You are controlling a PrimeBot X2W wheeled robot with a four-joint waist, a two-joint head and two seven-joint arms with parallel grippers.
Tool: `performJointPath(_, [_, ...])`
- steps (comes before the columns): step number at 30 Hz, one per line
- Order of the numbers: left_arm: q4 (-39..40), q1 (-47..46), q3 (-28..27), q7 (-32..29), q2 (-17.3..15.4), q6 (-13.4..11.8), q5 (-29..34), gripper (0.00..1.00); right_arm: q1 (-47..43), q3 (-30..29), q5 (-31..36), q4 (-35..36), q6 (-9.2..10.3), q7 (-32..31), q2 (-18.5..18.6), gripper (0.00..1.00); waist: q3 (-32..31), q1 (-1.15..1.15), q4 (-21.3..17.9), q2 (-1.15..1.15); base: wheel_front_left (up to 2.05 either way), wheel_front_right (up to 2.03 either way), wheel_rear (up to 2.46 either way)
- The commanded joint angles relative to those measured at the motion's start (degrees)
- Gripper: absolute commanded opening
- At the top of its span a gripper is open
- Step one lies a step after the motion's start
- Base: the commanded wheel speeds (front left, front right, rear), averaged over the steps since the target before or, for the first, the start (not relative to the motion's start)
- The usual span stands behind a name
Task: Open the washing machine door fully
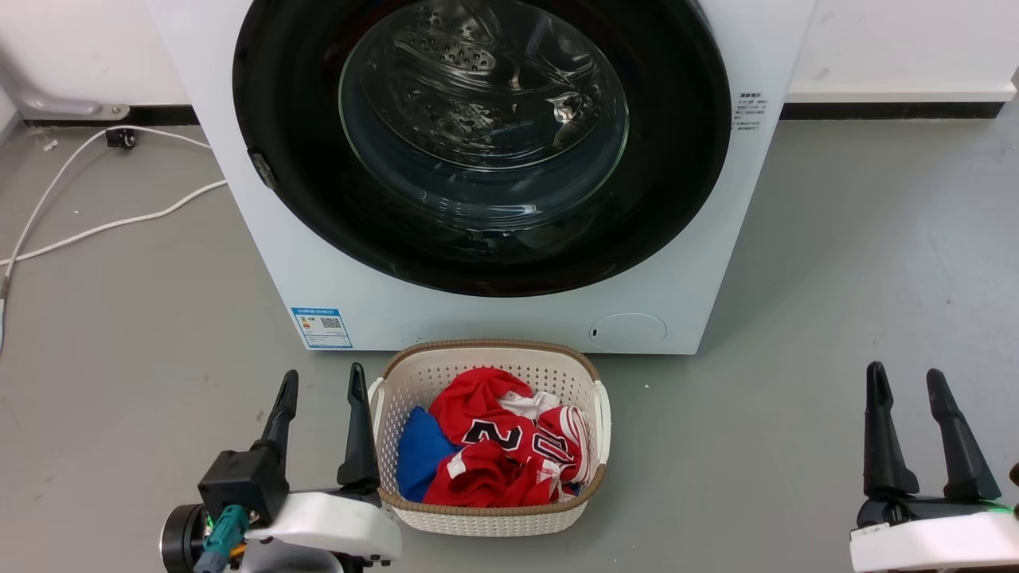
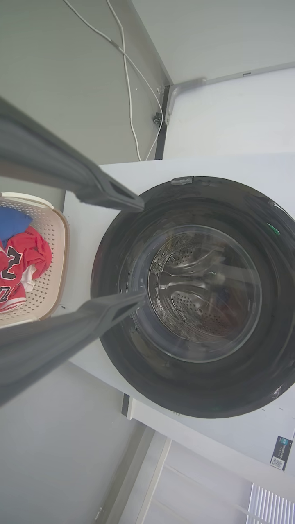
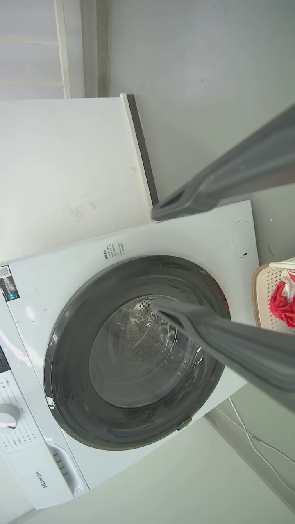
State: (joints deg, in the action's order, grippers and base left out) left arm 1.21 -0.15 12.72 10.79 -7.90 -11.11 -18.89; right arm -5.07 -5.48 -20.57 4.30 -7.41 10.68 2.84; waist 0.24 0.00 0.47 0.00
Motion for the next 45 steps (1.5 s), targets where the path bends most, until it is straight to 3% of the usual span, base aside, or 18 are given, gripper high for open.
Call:
performJointPath(1, [0.64,0.44,0.23,0.6,0.03,-0.33,1.52,1.0,-0.46,0.0,1.54,0.69,-0.12,0.65,0.08,1.0,-0.01,0.0,-0.01,0.0,0.0,0.0,0.0])
performJointPath(12, [0.53,0.87,0.83,1.86,0.36,-0.33,7.04,1.0,-1.46,0.26,7.48,1.07,-0.13,2.04,0.08,1.0,-0.04,0.0,0.14,0.0,0.0,0.0,0.0])
performJointPath(29, [0.37,2.23,-0.83,3.73,2.36,1.93,13.42,1.0,-2.79,0.54,13.19,2.13,-0.07,3.83,0.06,1.0,-0.06,0.0,0.2,0.0,0.0,0.0,0.0])
performJointPath(37, [-0.36,3.19,-2.05,4.57,3.5,2.41,16.53,1.0,-3.58,0.59,15.05,1.49,-0.07,4.64,0.05,1.0,-0.13,0.0,0.38,0.0,0.0,0.0,0.0])
performJointPath(45, [-1.75,3.41,-3.57,4.49,4.23,3.76,15.67,1.0,-3.65,0.74,13.63,0.03,-0.07,4.54,0.04,1.0,-0.09,0.0,0.46,0.0,0.0,0.0,0.0])
